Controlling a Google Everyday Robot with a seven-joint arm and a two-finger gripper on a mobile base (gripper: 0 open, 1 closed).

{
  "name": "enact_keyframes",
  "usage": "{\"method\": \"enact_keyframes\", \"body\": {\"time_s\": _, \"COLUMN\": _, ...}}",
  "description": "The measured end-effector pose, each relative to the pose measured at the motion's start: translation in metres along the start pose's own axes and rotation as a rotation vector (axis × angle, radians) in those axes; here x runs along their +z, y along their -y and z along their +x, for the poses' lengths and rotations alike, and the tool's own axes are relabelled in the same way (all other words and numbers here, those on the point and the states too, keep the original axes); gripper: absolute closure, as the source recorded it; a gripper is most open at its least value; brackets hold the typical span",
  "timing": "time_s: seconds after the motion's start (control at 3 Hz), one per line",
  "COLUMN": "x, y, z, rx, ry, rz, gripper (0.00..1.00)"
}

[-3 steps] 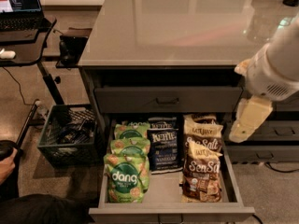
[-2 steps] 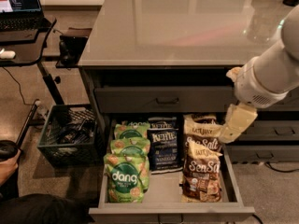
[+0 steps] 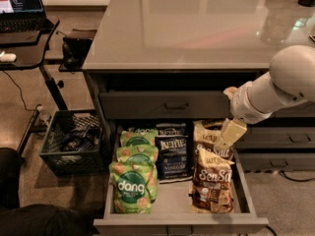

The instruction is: Pick blue chip bag from middle drawer and place on counter

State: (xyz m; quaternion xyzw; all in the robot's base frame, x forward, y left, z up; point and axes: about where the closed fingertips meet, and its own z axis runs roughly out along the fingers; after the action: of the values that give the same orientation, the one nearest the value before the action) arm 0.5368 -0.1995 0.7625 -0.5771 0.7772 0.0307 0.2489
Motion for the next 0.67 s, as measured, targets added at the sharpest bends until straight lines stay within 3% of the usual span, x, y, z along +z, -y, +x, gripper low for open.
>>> {"method": "enact_keyframes", "body": {"time_s": 0.33, "x": 0.0, "y": 0.0, "z": 0.0, "rx": 0.0, "ry": 0.0, "rz": 0.0, "gripper": 0.0}}
{"method": "enact_keyframes", "body": {"time_s": 0.67, "x": 0.051, "y": -0.017, "z": 0.008, "rx": -0.018, "ry": 0.011, "rz": -0.031, "gripper": 0.0}}
